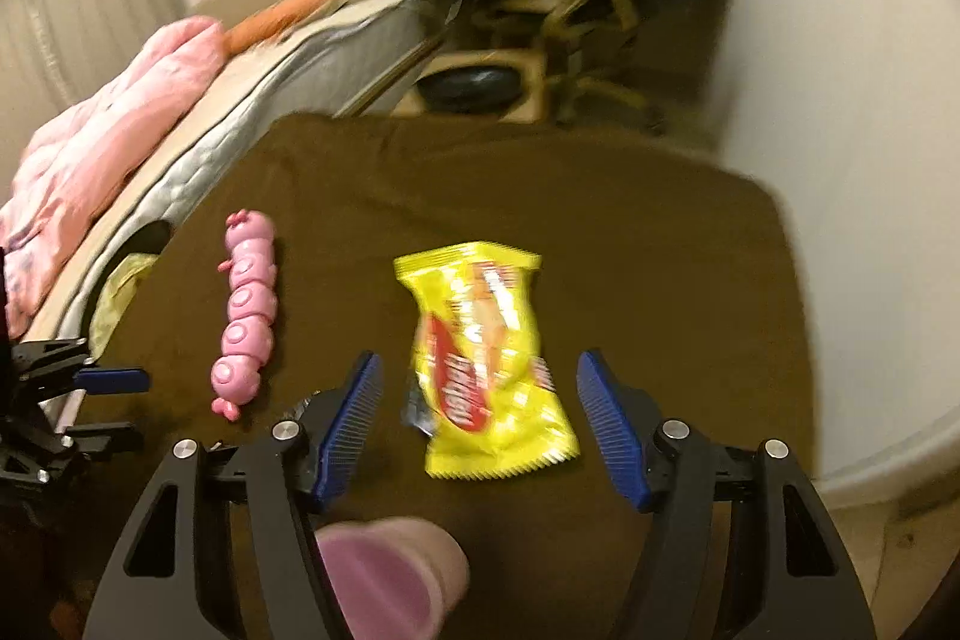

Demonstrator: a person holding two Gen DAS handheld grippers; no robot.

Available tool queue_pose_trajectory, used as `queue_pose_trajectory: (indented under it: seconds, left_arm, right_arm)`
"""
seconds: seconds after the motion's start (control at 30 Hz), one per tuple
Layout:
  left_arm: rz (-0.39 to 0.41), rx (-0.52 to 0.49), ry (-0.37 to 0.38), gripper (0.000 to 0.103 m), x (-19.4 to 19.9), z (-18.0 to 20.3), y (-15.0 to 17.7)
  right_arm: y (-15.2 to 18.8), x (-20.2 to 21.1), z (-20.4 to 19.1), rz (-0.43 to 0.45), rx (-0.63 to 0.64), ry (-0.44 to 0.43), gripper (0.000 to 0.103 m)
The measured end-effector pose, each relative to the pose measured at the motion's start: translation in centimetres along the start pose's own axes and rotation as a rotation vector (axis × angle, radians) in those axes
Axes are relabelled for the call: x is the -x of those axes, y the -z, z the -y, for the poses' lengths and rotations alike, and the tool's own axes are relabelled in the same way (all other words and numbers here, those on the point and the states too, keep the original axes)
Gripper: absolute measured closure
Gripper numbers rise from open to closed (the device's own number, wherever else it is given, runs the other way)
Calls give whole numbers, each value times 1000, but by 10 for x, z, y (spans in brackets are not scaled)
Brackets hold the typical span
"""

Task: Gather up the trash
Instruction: 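Move both tools back over the table toward the remaining wrappers, then grasp the black-silver wrapper with the left tool while the right tool grasps the yellow chip bag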

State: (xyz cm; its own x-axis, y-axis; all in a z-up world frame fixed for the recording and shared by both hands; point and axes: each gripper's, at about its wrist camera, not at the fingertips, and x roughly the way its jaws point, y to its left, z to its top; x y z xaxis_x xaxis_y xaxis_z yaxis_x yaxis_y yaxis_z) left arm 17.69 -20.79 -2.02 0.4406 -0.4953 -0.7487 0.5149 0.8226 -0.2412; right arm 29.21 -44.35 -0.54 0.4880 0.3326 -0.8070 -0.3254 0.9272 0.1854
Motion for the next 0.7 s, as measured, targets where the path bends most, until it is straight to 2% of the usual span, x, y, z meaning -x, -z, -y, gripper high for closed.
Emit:
queue_pose_trajectory:
  seconds: [0.17, 0.23, 0.33, 0.4, 0.47, 0.5, 0.6, 0.7]
  left_arm:
    - [-15, 5, -15, 61, -8, -2, 0]
    - [-19, 6, -15, 61, -10, -2, 0]
    - [-22, 4, -12, 61, -12, -2, 1]
    - [-23, 9, -5, 61, -14, -2, 2]
    - [-24, 12, 2, 61, -15, -2, 2]
    - [-25, 13, 5, 61, -15, -2, 2]
    - [-27, 19, 22, 59, -15, -3, 2]
    - [-49, 21, 62, 52, -17, -3, 3]
  right_arm:
    - [-16, -31, 7, -77, 1, -14, 40]
    - [-17, -41, 7, -112, 6, 11, 40]
    - [-10, -52, 6, -179, 9, -16, 40]
    - [-4, -49, 3, -166, 33, 34, 52]
    - [-2, -44, 9, -159, -20, 21, 72]
    - [-2, -39, 14, -146, -54, 9, 79]
    - [2, -20, 20, -91, -95, 40, 85]
    - [8, 5, 19, -27, -122, 84, 85]
